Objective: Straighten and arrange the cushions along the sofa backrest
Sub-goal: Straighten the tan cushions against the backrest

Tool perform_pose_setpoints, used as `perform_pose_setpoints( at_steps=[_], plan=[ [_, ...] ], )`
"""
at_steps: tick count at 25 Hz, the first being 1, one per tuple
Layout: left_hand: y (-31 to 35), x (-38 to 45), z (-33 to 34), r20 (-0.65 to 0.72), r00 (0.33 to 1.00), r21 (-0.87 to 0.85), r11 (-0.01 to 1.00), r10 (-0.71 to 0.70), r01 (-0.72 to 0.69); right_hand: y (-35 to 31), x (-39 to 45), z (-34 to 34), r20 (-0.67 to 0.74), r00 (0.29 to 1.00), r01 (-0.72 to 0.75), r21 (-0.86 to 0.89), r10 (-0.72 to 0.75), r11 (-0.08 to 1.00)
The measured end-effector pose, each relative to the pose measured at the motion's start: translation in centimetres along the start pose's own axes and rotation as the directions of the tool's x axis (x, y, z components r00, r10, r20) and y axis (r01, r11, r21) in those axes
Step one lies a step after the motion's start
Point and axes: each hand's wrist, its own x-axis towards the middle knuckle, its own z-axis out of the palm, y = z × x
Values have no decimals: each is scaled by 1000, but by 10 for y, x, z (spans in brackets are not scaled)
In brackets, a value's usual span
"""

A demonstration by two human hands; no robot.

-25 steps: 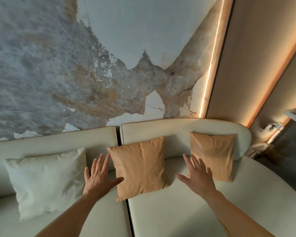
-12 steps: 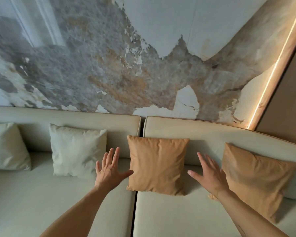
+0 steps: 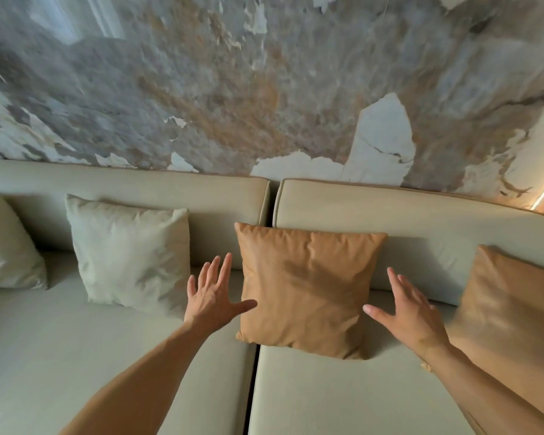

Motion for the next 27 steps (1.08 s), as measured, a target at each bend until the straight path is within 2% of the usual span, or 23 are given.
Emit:
perform_pose_setpoints(
  at_steps=[4,6,9,11,16,27],
  plan=[
    [-6,54,50,84,994,60,996,-72,67,-7,51,40,98,992,-94,76,86,993],
    [-7,73,74,158,981,33,994,-111,107,-14,75,58,125,987,-120,199,96,973],
    [-1,92,103,253,953,-10,985,-166,174,-20,102,83,138,977,-212,519,163,828],
    [1,101,116,291,935,-74,970,-201,231,-18,113,95,124,971,-238,612,206,754],
    [5,100,124,295,949,-433,870,-111,236,-7,120,99,101,979,-197,671,176,715],
    [48,92,104,225,974,-476,871,-11,120,19,104,66,1,978,-147,715,209,684]
  ],
)
